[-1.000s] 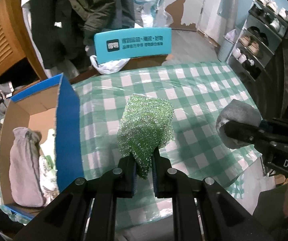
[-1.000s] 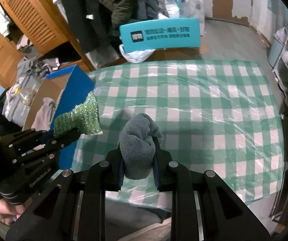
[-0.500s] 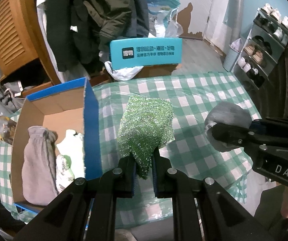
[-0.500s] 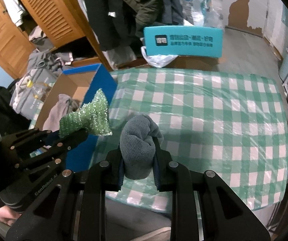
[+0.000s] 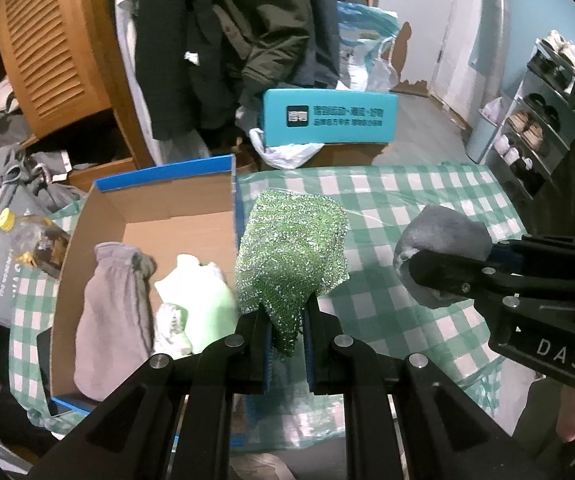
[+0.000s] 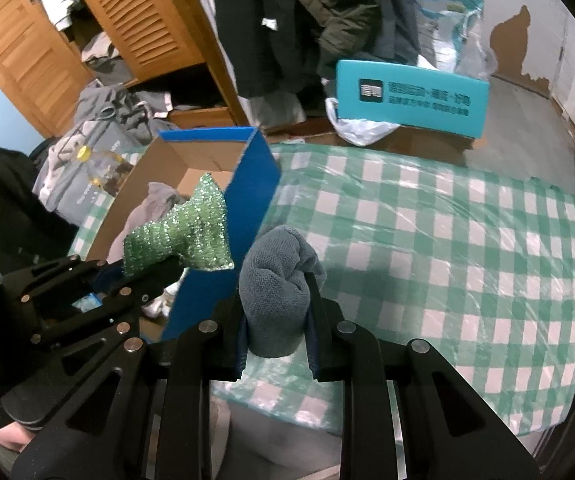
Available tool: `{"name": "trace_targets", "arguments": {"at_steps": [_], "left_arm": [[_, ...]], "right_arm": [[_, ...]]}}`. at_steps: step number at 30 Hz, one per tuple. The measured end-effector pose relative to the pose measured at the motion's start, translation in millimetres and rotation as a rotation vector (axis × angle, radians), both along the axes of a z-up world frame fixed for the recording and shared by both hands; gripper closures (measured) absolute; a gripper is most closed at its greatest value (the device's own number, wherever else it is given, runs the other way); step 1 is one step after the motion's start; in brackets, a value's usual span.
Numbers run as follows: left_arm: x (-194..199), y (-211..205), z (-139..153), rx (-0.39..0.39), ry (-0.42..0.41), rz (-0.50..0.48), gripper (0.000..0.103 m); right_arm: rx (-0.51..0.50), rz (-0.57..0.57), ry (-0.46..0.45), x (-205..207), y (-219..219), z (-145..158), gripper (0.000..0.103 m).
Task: Organize soft objects
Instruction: 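Carry the scrubber with the left tool while the right tool carries the grey sock to the box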
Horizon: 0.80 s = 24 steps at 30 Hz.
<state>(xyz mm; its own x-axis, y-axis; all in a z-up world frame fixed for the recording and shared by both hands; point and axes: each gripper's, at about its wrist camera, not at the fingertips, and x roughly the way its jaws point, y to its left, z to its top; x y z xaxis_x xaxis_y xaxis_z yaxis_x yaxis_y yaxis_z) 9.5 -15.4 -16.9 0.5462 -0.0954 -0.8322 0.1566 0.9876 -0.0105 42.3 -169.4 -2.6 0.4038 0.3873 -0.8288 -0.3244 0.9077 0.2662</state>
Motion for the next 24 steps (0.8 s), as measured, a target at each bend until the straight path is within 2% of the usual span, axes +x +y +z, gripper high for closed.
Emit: {"name": "trace_targets", "arguments": {"at_steps": [24], "left_arm": [[-1, 94, -9, -0.030, 0.005, 0.163, 0.091]], "right_arm": [[-0.013, 0.123, 0.023, 22, 96, -6, 0.082]]}}
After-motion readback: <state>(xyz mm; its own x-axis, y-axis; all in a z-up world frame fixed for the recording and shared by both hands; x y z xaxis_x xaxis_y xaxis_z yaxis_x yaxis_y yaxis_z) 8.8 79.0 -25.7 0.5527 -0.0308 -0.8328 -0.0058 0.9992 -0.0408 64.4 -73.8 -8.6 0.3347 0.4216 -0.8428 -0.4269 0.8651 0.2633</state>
